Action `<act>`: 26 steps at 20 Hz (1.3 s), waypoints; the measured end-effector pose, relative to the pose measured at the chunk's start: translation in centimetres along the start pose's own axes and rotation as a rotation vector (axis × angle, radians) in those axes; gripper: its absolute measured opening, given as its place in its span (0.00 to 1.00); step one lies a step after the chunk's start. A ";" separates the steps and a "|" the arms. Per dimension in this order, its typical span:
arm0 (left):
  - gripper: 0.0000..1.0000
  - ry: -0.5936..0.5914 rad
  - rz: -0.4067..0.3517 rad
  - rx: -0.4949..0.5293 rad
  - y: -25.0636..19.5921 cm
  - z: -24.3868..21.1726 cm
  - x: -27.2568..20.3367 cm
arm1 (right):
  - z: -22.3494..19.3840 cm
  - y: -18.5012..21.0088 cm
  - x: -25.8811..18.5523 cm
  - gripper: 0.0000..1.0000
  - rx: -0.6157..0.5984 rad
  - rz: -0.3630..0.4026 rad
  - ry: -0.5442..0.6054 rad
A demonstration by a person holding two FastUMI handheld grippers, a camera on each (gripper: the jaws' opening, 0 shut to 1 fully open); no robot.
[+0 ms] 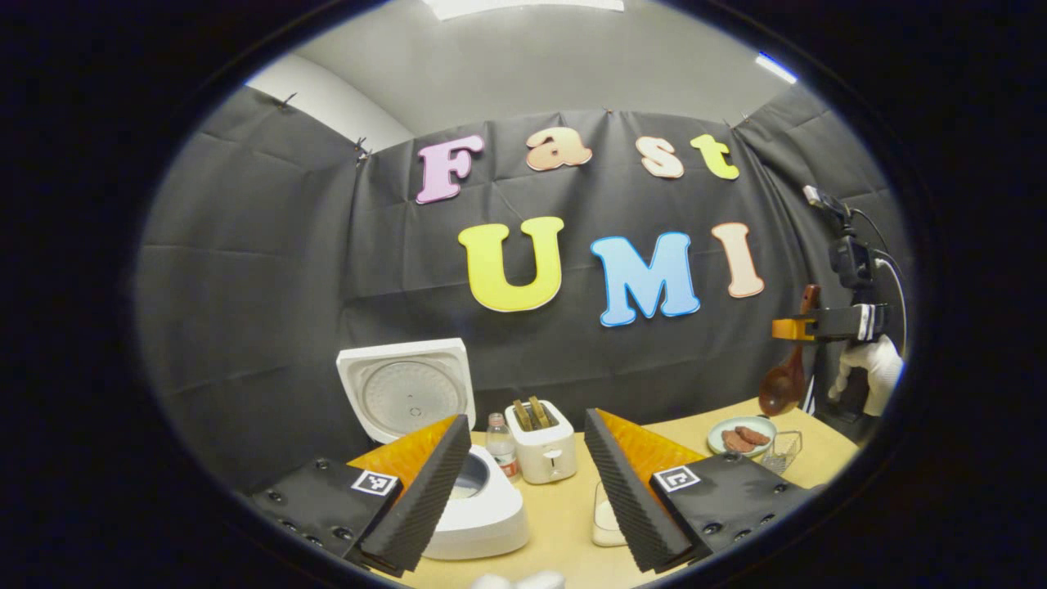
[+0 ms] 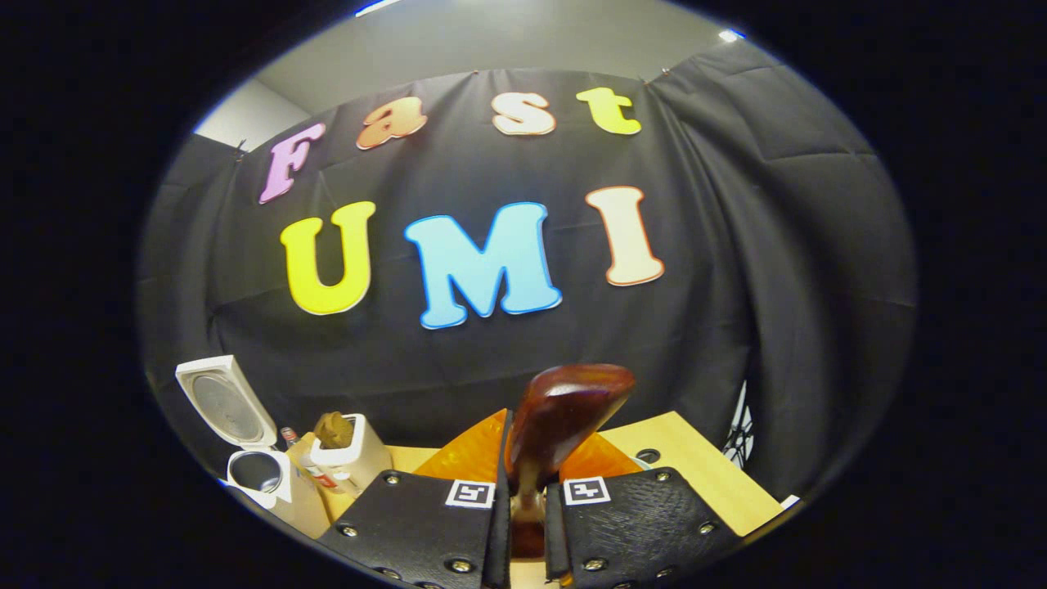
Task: Close the left gripper, press the button to open the rice cooker; take a wooden spoon from the chopstick holder with the right hand, scoop a spoonful of rice and pour it into the rice cooker, then put the wooden spoon back into the chopstick holder.
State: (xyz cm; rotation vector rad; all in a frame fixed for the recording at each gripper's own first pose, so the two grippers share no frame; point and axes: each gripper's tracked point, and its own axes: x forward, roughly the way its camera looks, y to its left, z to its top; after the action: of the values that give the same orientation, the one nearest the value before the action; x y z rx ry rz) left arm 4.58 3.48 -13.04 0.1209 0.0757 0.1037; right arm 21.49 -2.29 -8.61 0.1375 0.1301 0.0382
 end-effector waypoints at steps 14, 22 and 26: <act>0.99 0.005 -0.001 0.009 3.8 -1.9 -1.0 | -17.9 11.0 3.5 0.17 -0.379 0.086 0.190; 0.99 0.028 0.007 0.047 5.6 -3.7 -0.5 | -25.0 10.1 4.6 0.17 -0.545 0.069 0.288; 0.99 0.035 0.003 0.045 5.9 -3.9 0.2 | -26.2 11.6 4.5 0.17 -0.478 0.100 0.309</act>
State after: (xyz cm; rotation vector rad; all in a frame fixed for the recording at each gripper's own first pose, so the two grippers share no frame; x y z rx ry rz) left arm 3.84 9.81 -16.21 0.1645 0.1133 0.1071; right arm 22.15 12.94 -33.34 -0.3415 0.4175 0.1889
